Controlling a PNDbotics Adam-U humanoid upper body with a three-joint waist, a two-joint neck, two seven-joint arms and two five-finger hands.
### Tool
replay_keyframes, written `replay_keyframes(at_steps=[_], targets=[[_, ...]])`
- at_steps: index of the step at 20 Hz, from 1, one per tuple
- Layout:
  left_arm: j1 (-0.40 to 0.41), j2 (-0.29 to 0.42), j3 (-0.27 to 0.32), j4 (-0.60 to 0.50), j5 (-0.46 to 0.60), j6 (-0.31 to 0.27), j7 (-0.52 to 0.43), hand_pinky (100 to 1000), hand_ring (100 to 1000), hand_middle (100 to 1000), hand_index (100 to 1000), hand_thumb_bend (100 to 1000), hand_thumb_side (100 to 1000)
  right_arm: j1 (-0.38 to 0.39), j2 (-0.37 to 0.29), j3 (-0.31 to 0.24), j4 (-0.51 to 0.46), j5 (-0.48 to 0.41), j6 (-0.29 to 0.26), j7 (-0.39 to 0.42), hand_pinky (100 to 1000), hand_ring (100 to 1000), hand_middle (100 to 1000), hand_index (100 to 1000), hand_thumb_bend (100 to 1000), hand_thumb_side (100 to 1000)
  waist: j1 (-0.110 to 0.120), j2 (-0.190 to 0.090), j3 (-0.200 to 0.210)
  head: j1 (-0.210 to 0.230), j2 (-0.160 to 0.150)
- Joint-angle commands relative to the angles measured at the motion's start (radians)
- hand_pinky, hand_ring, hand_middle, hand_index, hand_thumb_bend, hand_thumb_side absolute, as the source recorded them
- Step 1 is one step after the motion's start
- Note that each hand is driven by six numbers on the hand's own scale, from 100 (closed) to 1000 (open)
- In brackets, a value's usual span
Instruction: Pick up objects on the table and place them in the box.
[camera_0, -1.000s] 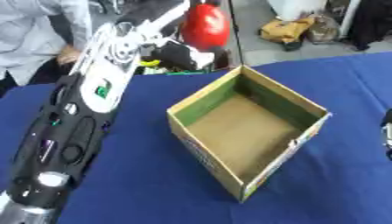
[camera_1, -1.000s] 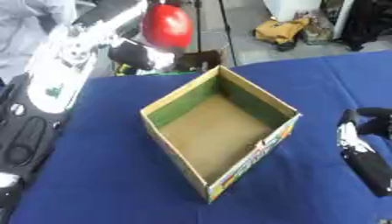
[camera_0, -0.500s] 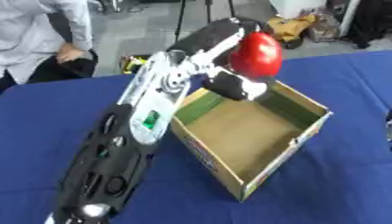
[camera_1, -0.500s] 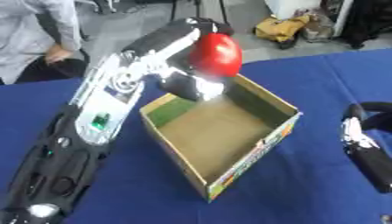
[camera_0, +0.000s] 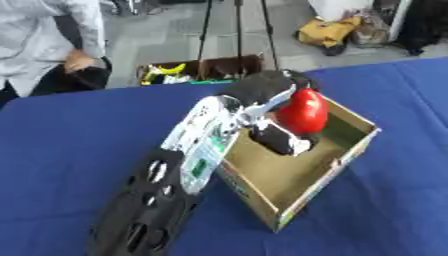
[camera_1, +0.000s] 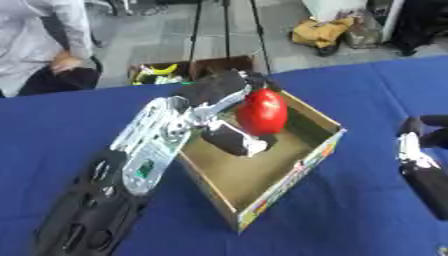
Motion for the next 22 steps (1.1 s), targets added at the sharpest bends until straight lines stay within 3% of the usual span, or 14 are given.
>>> replay_keyframes(at_steps=[1,11,17,18,21,22], targets=[[-0.018,-0.004,-0.013,0.018,-0.052,-0.025,-0.011,100,480,593,591,100,130,-0.010,-0.012,-0.006,-0.021,-0.004,0.000,-0.005,744,561,439,669,176,435,-0.005,-0.017,-0.003,0.006,-0.008],[-0.027,-0.017,-0.029,0.063,-0.206,-0.125,-0.068,117,499,599,578,100,108,-0.007,-0.011,-0.004,-0.021,-0.005,0.003,-0.003,743,559,436,666,178,431,-0.001,-0.016,-0.014,0.014,-0.011],[-0.031,-0.026,-0.027,0.091,-0.307,-0.175,-0.053,180,593,632,617,100,120,-0.005,-0.009,-0.003,-0.021,-0.005,0.004,-0.001,743,558,435,666,179,430,0.002,-0.015,-0.018,0.018,-0.013],[-0.031,-0.028,-0.027,0.095,-0.324,-0.186,-0.055,281,650,660,647,100,141,-0.005,-0.010,-0.004,-0.021,-0.005,0.005,-0.001,742,557,434,664,174,434,0.002,-0.015,-0.020,0.018,-0.014],[-0.027,-0.035,-0.024,0.101,-0.371,-0.222,-0.073,473,770,735,697,101,186,-0.004,-0.010,-0.005,-0.021,-0.005,0.005,-0.002,742,557,435,662,177,417,0.002,-0.015,-0.022,0.019,-0.015],[-0.025,-0.037,-0.021,0.102,-0.387,-0.234,-0.077,588,834,792,736,139,229,-0.004,-0.009,-0.005,-0.021,-0.005,0.006,-0.003,742,556,435,665,177,415,0.001,-0.015,-0.022,0.018,-0.016]])
